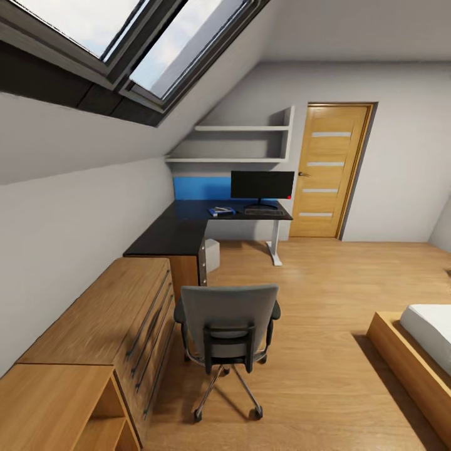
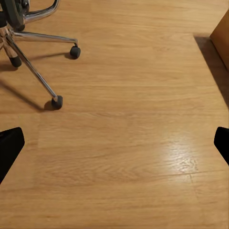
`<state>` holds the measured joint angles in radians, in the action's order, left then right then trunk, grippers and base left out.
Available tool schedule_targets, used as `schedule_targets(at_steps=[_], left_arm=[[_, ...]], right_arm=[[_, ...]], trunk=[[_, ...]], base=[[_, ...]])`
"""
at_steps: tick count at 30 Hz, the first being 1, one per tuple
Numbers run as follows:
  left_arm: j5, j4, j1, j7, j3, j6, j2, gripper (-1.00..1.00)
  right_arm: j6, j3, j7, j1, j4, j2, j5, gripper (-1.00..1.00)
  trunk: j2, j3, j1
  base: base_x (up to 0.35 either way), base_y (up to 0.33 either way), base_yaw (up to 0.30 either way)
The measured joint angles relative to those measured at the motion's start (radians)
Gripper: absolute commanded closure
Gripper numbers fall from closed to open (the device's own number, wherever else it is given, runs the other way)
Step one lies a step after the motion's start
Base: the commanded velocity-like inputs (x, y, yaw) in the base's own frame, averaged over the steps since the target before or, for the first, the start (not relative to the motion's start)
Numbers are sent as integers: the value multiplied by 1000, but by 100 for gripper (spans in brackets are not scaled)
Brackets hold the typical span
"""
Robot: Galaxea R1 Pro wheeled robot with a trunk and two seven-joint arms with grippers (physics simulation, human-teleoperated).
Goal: In the bedroom, organize the workspace by keeping the computer under the desk, ensuring the monitor is on the desk, placing the keyboard on the desk next to the monitor, placing the mouse on the desk next to the keyboard, moving the folder from the swivel chair onto the desk next to the mouse, stacking the notebook on top of the folder with the pen on top of the notebook, and positioning the swivel chair next to the desk.
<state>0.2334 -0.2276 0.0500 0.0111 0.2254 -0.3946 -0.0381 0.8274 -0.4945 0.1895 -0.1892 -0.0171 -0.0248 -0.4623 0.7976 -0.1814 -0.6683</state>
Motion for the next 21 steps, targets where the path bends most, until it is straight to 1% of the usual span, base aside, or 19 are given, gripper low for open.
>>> schedule_targets(at_steps=[11, 15, 21], left_arm=[[1, 0, 0, -3, 2, 0, 1, -100], [1, -1, 0, 1, 1, 0, -3, -100], [-3, -27, 1, 4, 1, 2, -7, -100]], right_arm=[[0, 0, -1, 0, 0, 0, 0, -100], [0, 2, -1, 0, 1, -1, 0, -100], [-1, 3, 0, 0, 1, -3, 0, -100]], trunk=[[77, -35, -42], [105, -47, -58], [147, -66, -81]], base=[[-4, 0, 0], [0, 0, 0], [0, 0, 0]])
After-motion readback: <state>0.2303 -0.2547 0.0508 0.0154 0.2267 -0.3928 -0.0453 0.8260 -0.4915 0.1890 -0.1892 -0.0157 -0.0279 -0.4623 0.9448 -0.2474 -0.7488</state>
